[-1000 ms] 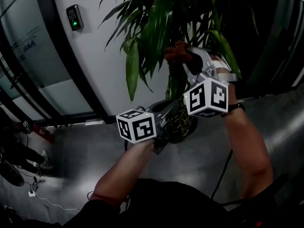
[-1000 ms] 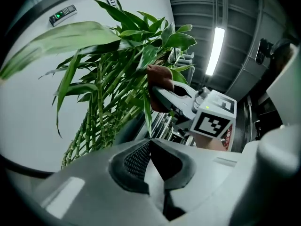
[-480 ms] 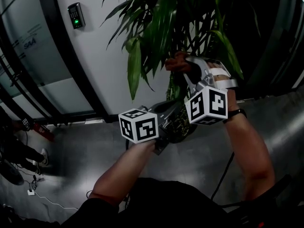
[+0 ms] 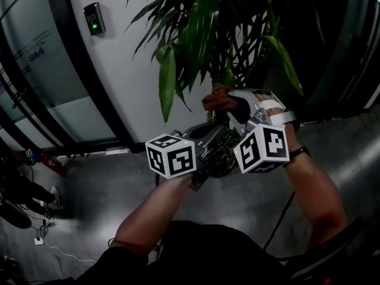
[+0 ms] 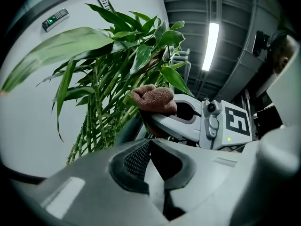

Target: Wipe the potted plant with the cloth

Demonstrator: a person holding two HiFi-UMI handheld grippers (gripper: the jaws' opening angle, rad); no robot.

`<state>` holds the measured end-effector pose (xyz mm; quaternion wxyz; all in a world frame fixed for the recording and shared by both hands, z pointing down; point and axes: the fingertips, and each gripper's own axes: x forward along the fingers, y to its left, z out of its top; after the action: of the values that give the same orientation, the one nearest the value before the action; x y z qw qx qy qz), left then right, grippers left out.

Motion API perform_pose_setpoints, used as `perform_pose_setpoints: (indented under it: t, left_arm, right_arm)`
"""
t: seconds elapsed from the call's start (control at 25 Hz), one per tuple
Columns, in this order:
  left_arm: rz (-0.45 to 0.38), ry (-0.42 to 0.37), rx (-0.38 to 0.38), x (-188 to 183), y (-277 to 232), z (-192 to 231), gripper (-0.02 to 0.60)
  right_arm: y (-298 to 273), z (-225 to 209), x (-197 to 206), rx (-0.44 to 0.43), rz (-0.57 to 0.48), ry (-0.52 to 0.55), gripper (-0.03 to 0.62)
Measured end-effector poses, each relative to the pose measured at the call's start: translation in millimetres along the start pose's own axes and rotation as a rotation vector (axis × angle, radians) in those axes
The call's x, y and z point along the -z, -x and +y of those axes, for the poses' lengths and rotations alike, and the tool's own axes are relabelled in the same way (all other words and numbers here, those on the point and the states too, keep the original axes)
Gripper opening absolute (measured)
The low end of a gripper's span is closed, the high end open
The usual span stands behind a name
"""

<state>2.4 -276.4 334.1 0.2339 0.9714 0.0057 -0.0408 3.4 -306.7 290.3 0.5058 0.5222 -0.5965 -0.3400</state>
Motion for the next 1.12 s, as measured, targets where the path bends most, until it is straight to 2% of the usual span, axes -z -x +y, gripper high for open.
perform_pose_setpoints:
  t: [0.52, 0.68, 0.8, 1.0, 1.12]
  left_arm:
    - [0.006, -0.063, 0.0, -4.3, 2.2, -5.4, 0.018]
    - [0.005, -0.068, 0.003, -5.6, 3.0, -6.8, 0.018]
    - [0.002, -0.067, 0.003, -6.6, 4.0, -7.5, 0.018]
    - [-0.002, -0.065, -0.001, -8.0, 5.6, -8.4, 0.018]
    - [-0.004, -0.07, 0.002, -10.8, 6.7, -11.0, 0.018]
  right_arm:
    - [34.7, 37.5, -10.5, -0.296, -0.027, -0.164, 0.063]
    - [35.3, 37.9, -9.9, -0.323, -0.028, -0.186, 0.063]
    - [33.1, 17.4, -12.0, -0.244, -0.048, -0.21, 0.063]
    - [12.3, -52.6, -0.7, 0.055, -0.032, -0.208, 0.063]
    - [-7.4, -83.5, 13.5, 0.17, 0.011, -0.166, 0.063]
